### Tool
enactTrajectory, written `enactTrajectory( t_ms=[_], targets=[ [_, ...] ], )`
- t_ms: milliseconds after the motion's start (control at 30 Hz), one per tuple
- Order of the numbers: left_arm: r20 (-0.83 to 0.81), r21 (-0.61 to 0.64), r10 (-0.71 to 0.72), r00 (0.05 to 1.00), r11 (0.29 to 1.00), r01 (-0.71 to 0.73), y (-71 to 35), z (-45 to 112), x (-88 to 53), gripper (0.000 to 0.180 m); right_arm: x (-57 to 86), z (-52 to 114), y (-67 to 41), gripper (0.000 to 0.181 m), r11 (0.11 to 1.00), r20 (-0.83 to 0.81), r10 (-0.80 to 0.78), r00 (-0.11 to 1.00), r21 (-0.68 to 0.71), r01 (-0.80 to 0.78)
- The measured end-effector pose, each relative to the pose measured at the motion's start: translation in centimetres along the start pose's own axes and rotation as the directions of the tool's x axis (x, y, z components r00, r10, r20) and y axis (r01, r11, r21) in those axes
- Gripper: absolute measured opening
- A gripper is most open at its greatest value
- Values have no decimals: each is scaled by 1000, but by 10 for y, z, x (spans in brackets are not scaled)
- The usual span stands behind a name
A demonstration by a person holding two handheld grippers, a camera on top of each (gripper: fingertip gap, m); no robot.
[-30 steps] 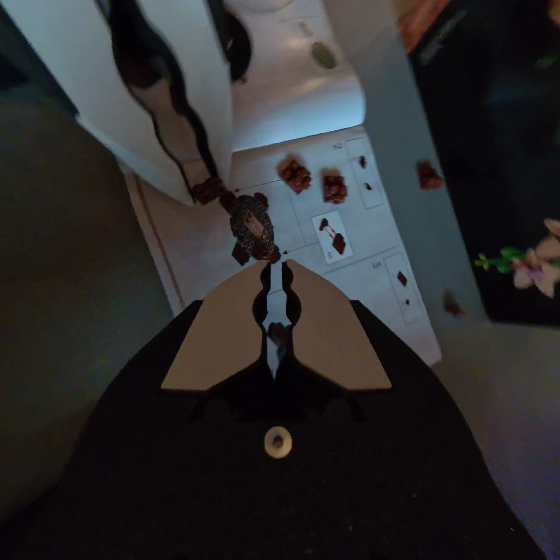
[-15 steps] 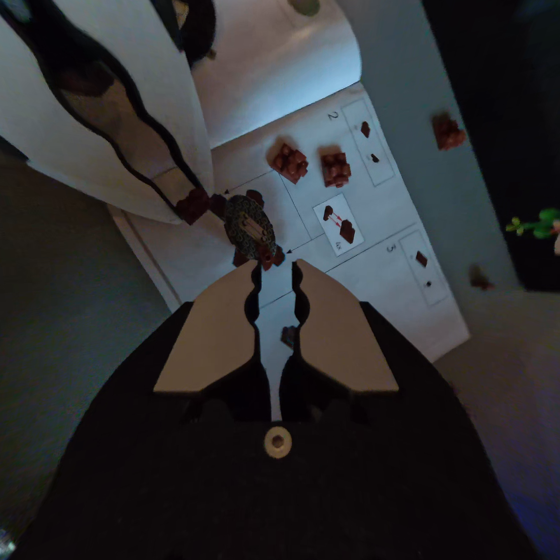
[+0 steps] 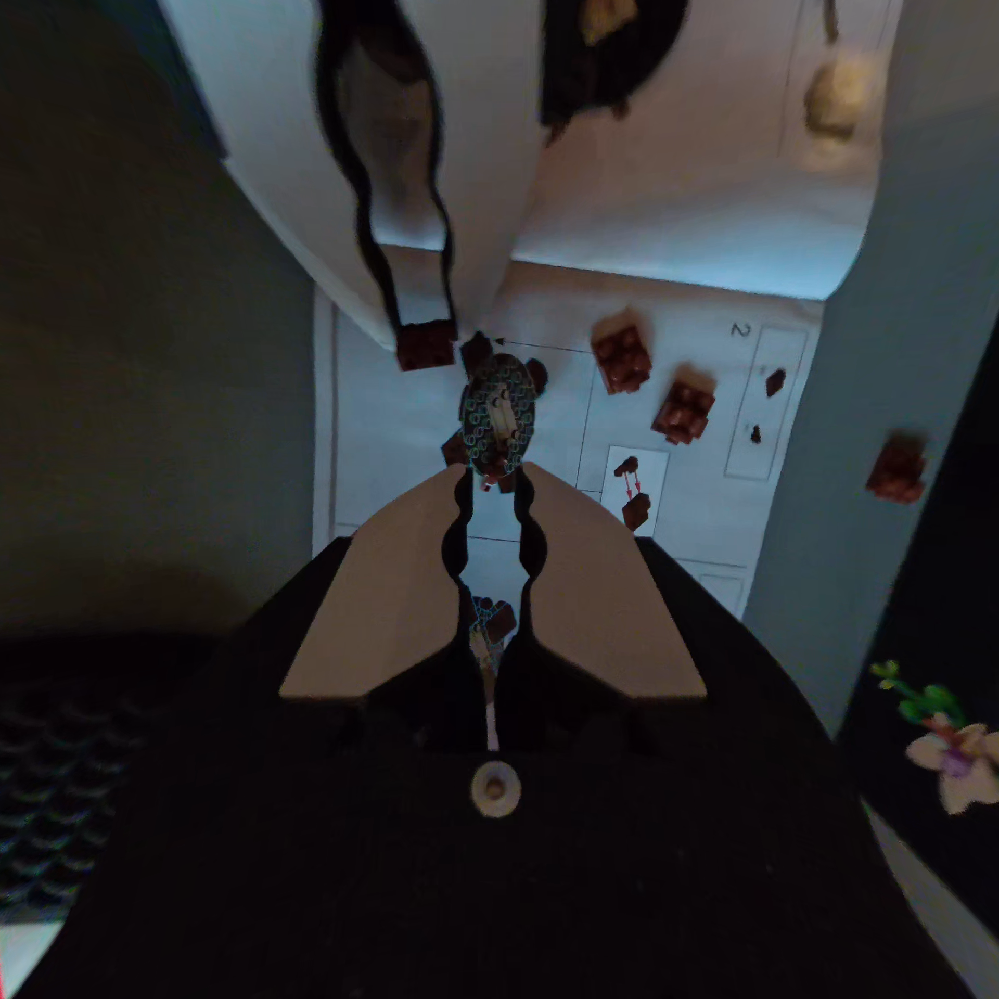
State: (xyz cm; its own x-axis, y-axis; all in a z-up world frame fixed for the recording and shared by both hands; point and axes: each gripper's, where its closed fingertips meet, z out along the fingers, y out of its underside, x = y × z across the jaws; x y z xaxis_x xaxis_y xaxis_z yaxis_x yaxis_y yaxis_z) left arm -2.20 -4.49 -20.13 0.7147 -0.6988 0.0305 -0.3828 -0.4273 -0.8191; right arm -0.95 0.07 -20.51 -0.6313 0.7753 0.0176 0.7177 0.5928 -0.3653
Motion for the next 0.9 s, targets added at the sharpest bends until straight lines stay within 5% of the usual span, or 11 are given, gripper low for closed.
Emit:
enactTrajectory(
  t_ms=[267,467,667,767,900],
  targets=[
    [-4,-7,8,1000,1000,-8,1,1,1,15,1,10,8,6,987,-27,-122,992,-106,119],
    [-6,-12,9,1000,1000,-9,1,2,1,15,-31,-1,31,5,901,331,-354,875,-129,413],
    [-8,-14,14,1000,1000,-15,2,2,2,15,-5,5,23,18,831,215,-470,856,-219,511],
    [-9,-12,15,1000,1000,-15,1,1,2,15,2,2,13,19,879,93,-438,894,-165,448],
    [-7,-10,15,1000,1000,-15,1,1,2,15,-2,-11,4,30,989,-71,-145,987,30,148]
  ],
)
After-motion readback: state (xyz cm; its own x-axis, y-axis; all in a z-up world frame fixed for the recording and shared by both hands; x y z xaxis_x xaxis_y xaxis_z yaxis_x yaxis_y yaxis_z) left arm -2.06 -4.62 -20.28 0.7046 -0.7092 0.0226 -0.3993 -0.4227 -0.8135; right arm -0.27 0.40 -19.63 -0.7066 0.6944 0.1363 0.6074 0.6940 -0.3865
